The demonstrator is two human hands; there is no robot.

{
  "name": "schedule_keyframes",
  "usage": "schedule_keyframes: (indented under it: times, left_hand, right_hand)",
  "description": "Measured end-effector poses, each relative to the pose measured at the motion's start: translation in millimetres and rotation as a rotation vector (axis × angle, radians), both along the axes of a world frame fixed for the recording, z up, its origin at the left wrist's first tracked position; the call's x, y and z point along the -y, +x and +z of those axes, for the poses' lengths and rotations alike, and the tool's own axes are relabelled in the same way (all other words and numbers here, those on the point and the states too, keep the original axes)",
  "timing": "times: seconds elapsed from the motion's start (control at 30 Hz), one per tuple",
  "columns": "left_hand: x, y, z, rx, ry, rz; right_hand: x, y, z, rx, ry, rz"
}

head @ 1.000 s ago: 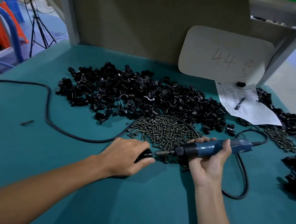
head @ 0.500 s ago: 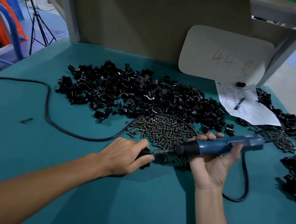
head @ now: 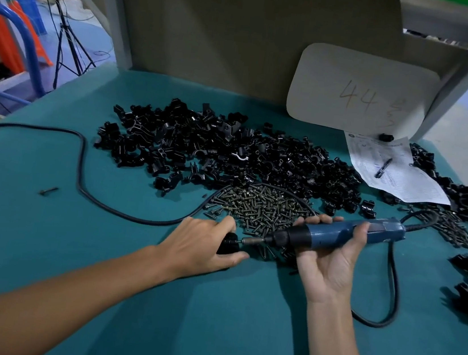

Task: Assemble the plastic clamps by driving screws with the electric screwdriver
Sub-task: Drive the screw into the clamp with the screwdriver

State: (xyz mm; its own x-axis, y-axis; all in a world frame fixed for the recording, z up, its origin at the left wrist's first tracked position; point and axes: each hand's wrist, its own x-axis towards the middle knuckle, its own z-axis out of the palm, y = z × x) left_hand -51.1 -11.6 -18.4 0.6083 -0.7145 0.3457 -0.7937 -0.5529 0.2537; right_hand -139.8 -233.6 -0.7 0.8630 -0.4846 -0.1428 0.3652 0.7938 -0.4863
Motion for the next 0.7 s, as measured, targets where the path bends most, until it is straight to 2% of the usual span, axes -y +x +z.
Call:
schedule_keyframes:
  times: [0.2, 0.47, 0.7]
  left_hand:
    - [-1, -3, 2, 0.072, -0.054, 0.046]
    - [0, -6, 6, 0.168, -0.08, 0.056]
    - [-1, -7, 5, 0.111, -0.065, 0.071]
  right_hand:
    - [-1, 5, -1, 0.09, 0.094, 0.033]
    - [3, 5, -7, 0.073, 0.109, 0.016]
    - [3, 9, -12, 0.029, 0.063, 0.019]
